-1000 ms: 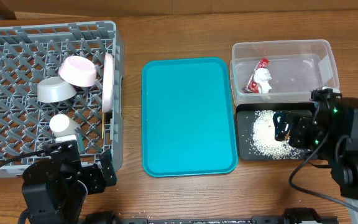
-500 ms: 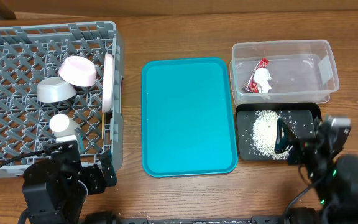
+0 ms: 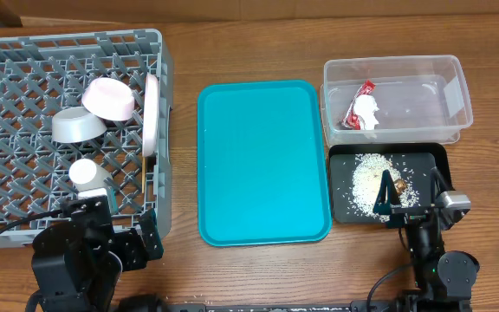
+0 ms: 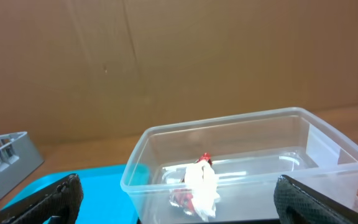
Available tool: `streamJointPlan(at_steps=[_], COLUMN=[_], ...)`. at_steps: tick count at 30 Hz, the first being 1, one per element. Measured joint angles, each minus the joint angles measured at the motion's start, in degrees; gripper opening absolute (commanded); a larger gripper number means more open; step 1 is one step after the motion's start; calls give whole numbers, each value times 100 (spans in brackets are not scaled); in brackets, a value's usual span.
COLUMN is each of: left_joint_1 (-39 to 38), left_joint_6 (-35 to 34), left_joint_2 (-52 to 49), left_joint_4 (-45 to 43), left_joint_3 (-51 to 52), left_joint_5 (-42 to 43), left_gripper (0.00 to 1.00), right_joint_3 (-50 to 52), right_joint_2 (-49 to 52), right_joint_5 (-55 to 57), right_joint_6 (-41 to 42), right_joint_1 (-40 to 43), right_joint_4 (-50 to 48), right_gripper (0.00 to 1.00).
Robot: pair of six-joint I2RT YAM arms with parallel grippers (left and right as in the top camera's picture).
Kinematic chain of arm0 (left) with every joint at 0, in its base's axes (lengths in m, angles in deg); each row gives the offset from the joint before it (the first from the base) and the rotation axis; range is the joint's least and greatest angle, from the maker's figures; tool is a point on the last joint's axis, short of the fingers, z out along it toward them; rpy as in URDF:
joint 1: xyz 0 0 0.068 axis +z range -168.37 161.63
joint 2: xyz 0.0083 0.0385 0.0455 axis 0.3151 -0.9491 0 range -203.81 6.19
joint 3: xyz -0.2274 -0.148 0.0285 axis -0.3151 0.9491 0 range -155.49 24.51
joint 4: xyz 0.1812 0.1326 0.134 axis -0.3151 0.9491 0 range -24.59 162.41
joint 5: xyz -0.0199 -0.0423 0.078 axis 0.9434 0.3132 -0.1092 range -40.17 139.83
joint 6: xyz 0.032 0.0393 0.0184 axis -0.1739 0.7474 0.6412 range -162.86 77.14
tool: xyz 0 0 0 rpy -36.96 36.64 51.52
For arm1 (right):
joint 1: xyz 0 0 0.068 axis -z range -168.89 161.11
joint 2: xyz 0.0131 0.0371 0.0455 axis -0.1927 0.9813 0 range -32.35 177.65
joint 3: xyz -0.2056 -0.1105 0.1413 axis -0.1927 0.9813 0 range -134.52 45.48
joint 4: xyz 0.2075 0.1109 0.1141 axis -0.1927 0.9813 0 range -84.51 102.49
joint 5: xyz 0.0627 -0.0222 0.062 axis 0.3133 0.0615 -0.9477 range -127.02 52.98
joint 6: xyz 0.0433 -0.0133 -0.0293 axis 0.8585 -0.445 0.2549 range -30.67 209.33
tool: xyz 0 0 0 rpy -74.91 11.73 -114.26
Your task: Sort waste into correct bins and load items into the dishwasher
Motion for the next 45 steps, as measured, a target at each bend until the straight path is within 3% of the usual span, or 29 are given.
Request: streamJointPlan(at_steps=[3,29,35,37,43,45], left_joint_1=[0,-42,-457,-564,-599,-599], left_joint_6=[0,7,-2,-136,-404,-382], left_joint_2=[0,186,1742,2371,3023,3036], left_joint_4=[0,-20,-2734,-4183,-7121,-7250], left_joint_3=[0,168,2496,3659,5506,5700], left_joint_5=[0,-22,15,31,42,42], left_gripper=[100,100,100,100,100,100], right_joint_3=[4,4,4,4,4,4], right_joint_2=[15,15,15,13,15,15], right_joint_5=[24,28,28,28,28,28], right_joint_6=[-2,-2,-2,-2,0,-2], right_joint_1=[0,0,0,0,0,0], right_joint_4=[385,385,382,387,382,382], right_gripper=[100,100,100,100,100,100])
